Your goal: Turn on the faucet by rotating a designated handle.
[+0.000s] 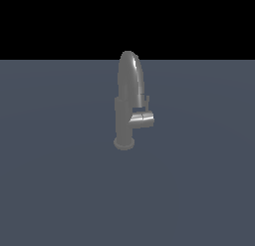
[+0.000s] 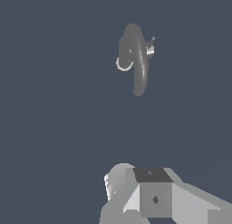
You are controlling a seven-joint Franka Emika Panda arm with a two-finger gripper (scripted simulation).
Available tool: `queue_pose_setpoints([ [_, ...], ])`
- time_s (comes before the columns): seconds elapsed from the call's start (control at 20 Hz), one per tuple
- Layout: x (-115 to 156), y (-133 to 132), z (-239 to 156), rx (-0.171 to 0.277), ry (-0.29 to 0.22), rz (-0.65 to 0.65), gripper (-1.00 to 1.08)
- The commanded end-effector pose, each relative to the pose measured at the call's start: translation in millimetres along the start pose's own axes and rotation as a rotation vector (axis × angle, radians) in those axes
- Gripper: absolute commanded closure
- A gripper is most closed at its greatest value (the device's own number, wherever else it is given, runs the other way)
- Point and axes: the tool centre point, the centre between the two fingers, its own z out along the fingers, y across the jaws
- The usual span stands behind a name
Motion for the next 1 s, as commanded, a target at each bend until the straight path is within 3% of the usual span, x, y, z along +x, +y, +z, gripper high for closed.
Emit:
queue_pose_setpoints([
  [0.0, 0.0, 0.0, 0.0, 0.000, 0.000, 0.000, 1.08],
  [0.5, 13.1, 0.3, 0.9, 0.028, -0.034, 0.029, 1.08],
  [0.95, 48.3, 2.9, 5.5, 0.105, -0.125, 0.107, 1.08],
])
